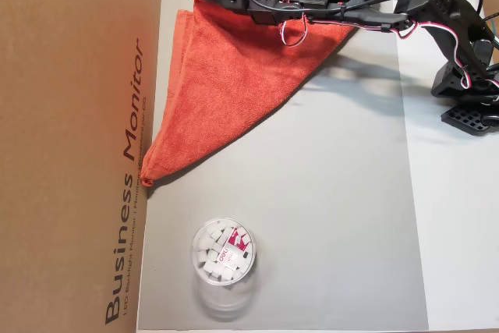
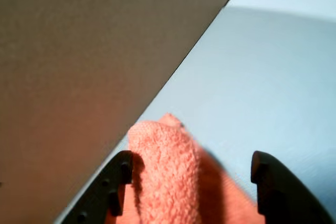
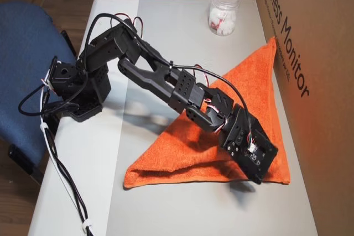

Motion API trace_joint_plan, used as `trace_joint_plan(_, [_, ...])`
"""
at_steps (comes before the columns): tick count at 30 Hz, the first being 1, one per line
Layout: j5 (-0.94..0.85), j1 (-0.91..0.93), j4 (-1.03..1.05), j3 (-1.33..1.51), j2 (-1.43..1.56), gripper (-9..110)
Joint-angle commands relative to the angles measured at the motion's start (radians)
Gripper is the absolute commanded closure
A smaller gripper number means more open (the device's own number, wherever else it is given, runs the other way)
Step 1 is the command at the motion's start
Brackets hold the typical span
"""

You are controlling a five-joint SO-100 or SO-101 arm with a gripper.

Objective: Fold the blanket.

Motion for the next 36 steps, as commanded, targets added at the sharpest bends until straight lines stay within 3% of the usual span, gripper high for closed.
trace_joint_plan(1, [-0.184,0.028,-0.025,-0.052,0.034,78])
trace_joint_plan(8, [-0.681,0.077,-0.026,-0.034,0.118,83])
trace_joint_plan(11, [-0.804,0.081,-0.026,-0.034,0.140,83])
trace_joint_plan(22, [-0.881,0.080,-0.011,0.026,0.278,88])
trace_joint_plan(36, [-0.867,0.184,-0.009,0.568,0.710,90])
